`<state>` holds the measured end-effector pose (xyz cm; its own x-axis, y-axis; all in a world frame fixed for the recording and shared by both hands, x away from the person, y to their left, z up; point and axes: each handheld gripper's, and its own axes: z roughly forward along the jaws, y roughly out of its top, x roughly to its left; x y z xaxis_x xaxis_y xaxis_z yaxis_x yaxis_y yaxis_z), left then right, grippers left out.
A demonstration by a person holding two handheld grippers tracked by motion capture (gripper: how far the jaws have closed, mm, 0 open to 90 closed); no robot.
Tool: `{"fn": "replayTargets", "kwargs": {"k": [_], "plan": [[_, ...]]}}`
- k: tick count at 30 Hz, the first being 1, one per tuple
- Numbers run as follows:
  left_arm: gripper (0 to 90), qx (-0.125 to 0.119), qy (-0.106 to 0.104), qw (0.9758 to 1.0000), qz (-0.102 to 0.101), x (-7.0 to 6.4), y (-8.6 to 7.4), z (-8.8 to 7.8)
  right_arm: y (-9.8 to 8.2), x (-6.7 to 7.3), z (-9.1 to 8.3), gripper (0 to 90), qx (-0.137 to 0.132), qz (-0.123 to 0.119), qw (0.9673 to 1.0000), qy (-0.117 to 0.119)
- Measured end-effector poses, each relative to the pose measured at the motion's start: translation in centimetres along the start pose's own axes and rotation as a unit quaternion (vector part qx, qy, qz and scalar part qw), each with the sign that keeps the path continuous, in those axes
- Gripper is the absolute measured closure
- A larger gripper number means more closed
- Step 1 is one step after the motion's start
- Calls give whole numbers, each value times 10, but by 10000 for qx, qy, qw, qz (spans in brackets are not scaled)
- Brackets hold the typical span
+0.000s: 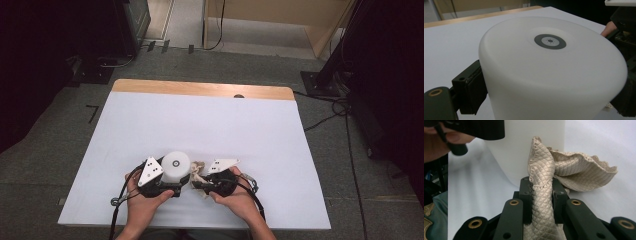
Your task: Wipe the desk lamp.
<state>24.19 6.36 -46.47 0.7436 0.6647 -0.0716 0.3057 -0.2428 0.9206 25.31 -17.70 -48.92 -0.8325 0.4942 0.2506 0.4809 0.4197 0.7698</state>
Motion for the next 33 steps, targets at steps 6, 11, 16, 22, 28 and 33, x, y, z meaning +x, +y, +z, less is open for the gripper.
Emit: {"fn": "replayTargets", "kwargs": {"k": [6,11,16,22,28,33], "plan": [[72,58,-396,9988,265,8,2,0,5,4,-6,760,-195,-172,9996,-102],[74,51,-474,9984,307,8,1,1,16,10,-24,760,-695,-331,9967,-256],[75,7,-465,9984,309,8,-1,1,25,17,-39,760,-1236,-455,9907,-327],[72,-5,-469,9986,257,8,-2,2,18,10,-30,759,-949,-388,9946,-181],[71,3,-466,9986,249,8,-2,2,4,1,-8,754,-211,-95,9997,-45],[72,8,-462,9986,256,8,-2,2,1,0,-2,751,26,-95,9999,-27]]}}
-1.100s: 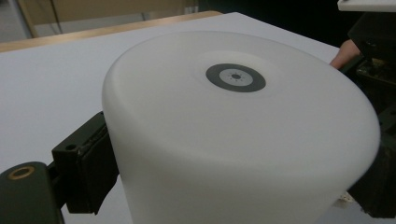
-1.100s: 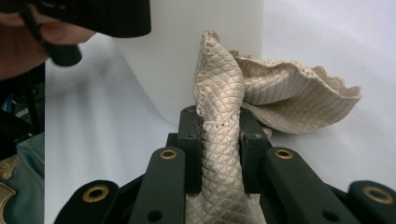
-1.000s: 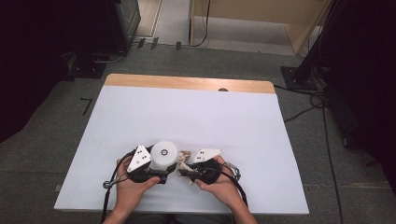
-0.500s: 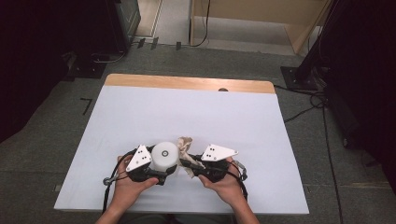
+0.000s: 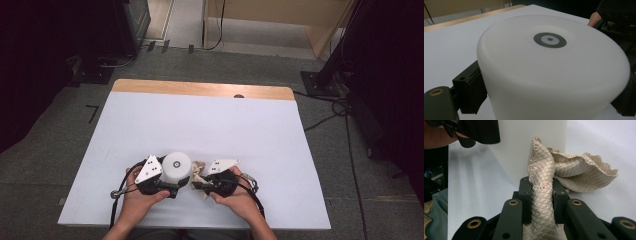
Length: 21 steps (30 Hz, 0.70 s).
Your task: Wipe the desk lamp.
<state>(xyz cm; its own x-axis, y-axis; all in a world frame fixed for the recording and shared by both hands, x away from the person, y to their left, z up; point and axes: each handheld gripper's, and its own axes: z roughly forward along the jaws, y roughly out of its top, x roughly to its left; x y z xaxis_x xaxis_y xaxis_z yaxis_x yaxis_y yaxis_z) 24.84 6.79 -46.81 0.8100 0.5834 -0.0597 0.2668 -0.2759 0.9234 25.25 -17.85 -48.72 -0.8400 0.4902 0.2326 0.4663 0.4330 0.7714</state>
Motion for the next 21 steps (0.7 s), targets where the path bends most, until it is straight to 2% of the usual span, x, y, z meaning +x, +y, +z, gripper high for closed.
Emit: {"fn": "replayTargets", "kwargs": {"k": [2,6,8,10,13,16,19,21], "plan": [[72,-3,1,10000,-11,0,0,0,2,2,-3,752,-87,-52,9999,-56],[72,-7,-8,10000,-11,0,-1,0,10,6,-14,753,-463,-194,9985,-203],[72,-13,-11,10000,-15,0,-1,0,17,10,-22,754,-710,-297,9964,-357],[72,-23,-21,10000,-22,1,-1,0,26,18,-31,755,-971,-494,9927,-527],[71,-34,-24,10000,-26,1,-1,1,33,22,-40,757,-1220,-572,9890,-607],[71,-33,-26,10000,-32,1,-1,1,30,19,-38,760,-1172,-483,9905,-525],[71,-52,-43,10000,-30,1,-1,1,23,12,-26,760,-909,-341,9942,-472],[73,-152,-35,9999,0,3,-2,2,17,7,-17,759,-687,-229,9966,-397]]}}
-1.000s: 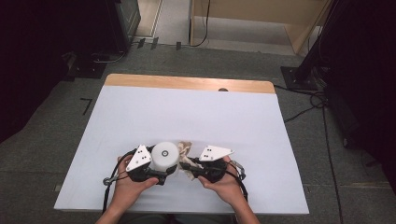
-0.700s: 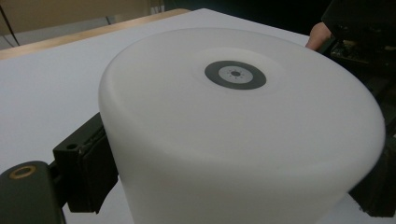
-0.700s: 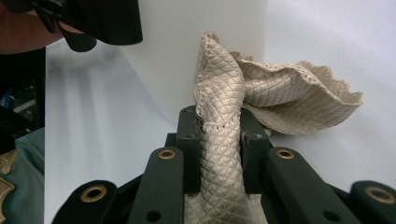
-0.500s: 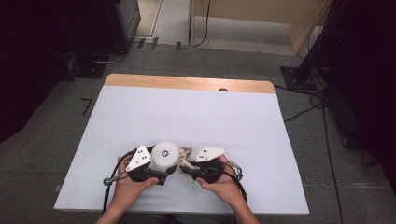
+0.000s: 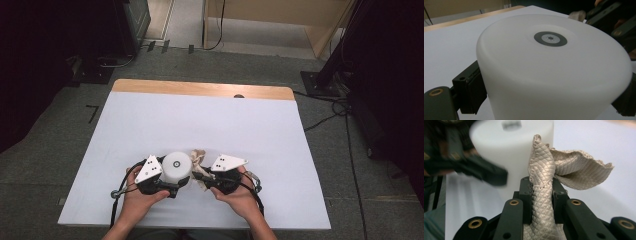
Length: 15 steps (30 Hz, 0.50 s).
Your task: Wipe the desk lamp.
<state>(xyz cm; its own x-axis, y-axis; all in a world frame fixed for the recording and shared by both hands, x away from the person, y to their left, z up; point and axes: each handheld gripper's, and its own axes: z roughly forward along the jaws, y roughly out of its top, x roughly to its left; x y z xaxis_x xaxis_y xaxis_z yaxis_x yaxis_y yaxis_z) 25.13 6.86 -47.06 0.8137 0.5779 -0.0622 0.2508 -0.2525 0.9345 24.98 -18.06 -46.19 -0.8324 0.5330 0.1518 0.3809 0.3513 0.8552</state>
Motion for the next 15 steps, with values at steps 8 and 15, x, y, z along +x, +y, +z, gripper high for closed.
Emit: {"fn": "replayTargets", "kwargs": {"k": [8,15], "plan": [[77,-130,138,9998,-39,17,17,6,11,-2,13,759,226,-11,9996,-166],[80,73,105,9999,38,27,14,12,17,-16,19,759,209,141,9992,-326]]}}
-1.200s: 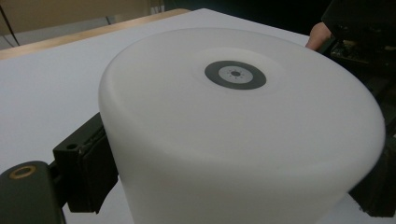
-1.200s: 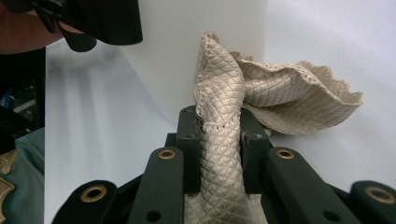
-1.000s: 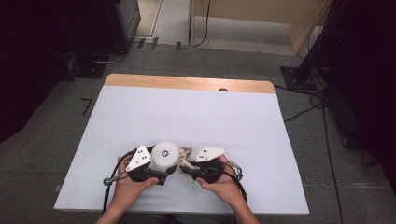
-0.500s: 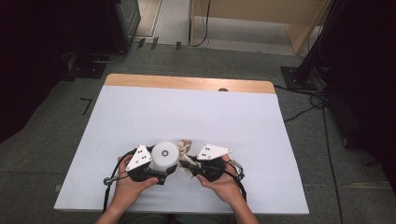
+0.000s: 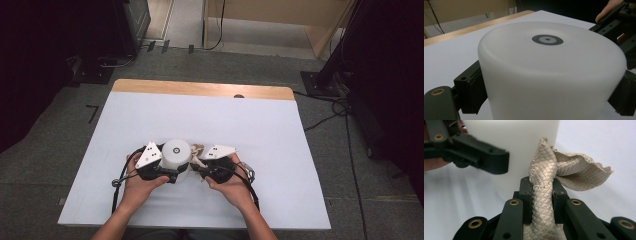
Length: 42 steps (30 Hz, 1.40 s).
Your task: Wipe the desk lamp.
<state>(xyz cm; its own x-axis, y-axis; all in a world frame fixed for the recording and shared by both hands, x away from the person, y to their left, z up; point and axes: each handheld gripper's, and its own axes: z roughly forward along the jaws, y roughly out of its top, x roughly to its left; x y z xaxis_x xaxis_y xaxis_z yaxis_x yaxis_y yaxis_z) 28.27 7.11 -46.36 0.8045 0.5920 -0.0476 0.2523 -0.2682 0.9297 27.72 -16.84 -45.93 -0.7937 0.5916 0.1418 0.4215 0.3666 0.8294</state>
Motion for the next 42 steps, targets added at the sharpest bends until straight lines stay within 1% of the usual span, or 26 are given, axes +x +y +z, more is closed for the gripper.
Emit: {"fn": "replayTargets", "kwargs": {"k": [1,2,3,5,7,8,9,10,11,12,13,14,15,17,18,20,21,22,25,27,30,33,36,38,40,42], "plan": [[80,52,-44,10000,-8,1,-2,1,0,0,-1,759,-56,10,10000,-9],[80,21,-54,10000,15,0,-3,1,0,-1,-4,759,-168,53,9998,-11],[80,35,-57,10000,49,0,-3,1,0,0,-5,759,-210,59,9998,-6],[80,46,-48,9999,76,-1,-3,1,4,1,-12,759,-413,11,9991,9],[78,-22,-34,10000,72,-2,-5,1,7,3,-17,758,-583,-32,9983,20],[74,-48,-25,10000,46,-2,-7,0,6,3,-17,758,-573,-18,9983,33],[66,-29,39,10000,55,-4,-8,1,5,3,-17,757,-535,1,9986,62],[57,14,180,9998,109,-6,-9,1,3,3,-16,756,-496,8,9988,55],[17,76,348,9991,235,-8,-10,1,1,2,-14,755,-466,7,9989,41],[0,62,435,9987,255,-10,-11,1,-2,1,-12,755,-400,50,9992,49],[0,74,519,9985,181,-11,-12,-1,-5,0,-10,755,-352,62,9994,30],[0,57,607,9981,3,-13,-13,-2,-8,-1,-8,754,-317,120,9994,18],[0,66,674,9977,-102,-15,-14,-4,-10,-2,-6,754,-239,167,9996,27],[0,26,857,9961,-228,-21,-16,-6,-13,-3,-4,753,-186,185,9997,7],[0,-38,900,9956,-268,-25,-16,-6,-14,-4,-4,753,-151,219,9996,17],[0,-79,1067,9937,-329,-30,-15,-6,-17,-5,-1,753,-31,276,9996,10],[0,-143,1154,9925,-375,-33,-13,-6,-19,-5,1,753,61,305,9995,24],[8,-193,1294,9906,-403,-36,-11,-5,-21,-5,3,753,143,322,9994,5],[69,-202,1426,9885,-454,-39,-9,-3,-26,-5,7,754,237,354,9991,12],[72,-171,1375,9889,-527,-37,-9,-2,-27,-3,8,754,260,328,9991,33],[77,-108,1292,9906,-429,-35,-8,-3,-27,-2,9,754,310,340,9989,65],[81,-124,1135,9930,-297,-31,-8,-5,-27,-2,10,756,346,365,9987,101],[84,-127,774,9969,-110,-25,-8,-6,-27,-1,10,757,327,364,9987,131],[85,-163,508,9986,59,-21,-8,-6,-26,-1,9,757,296,312,9990,135],[85,-164,238,9994,171,-18,-8,-6,-25,0,7,757,283,291,9991,109],[85,-121,-5,9993,340,-16,-8,-7,-24,-2,3,757,197,255,9994,89]]}}
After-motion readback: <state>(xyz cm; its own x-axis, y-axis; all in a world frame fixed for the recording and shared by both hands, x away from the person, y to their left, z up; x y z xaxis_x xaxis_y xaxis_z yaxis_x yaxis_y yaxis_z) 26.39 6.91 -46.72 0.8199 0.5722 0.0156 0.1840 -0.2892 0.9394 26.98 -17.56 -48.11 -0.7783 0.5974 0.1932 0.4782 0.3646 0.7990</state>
